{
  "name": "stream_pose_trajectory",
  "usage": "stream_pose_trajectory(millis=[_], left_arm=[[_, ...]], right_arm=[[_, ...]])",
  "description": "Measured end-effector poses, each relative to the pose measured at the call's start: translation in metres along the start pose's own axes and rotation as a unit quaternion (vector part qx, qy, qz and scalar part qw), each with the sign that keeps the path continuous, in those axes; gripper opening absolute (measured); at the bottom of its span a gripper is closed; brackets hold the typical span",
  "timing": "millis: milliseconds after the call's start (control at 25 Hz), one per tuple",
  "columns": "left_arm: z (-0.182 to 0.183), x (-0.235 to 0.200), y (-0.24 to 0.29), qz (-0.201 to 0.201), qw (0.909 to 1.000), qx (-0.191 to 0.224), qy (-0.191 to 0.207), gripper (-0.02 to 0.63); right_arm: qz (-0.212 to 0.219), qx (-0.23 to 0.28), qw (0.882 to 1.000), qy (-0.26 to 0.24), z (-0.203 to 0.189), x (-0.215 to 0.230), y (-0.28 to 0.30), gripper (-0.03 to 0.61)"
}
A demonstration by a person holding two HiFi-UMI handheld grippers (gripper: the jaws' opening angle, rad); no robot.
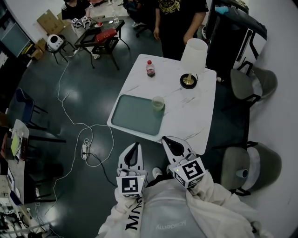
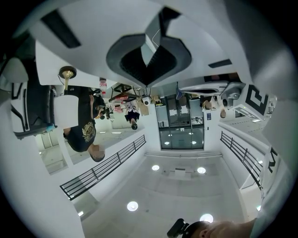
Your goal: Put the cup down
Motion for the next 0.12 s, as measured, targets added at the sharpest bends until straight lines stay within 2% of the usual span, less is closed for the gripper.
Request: stream_pose_trajectory(millis=[120], left_arm=[[-0.0007, -0.0003, 0.0000, 0.001, 1.0000, -0.003, -0.002, 0.011]], right_arm=[[0.000, -0.003, 1.000, 0.002, -0.0009, 0.0013, 0.0002, 0.005]])
Point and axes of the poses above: the fingertips, and each gripper's own axes: y forward along the fingers, x to its right, z out of its top, the point moved 8 cm from there along -y, backward along the fingers, and after that the axes turned 6 degrees about y, right-handed, at the moved point
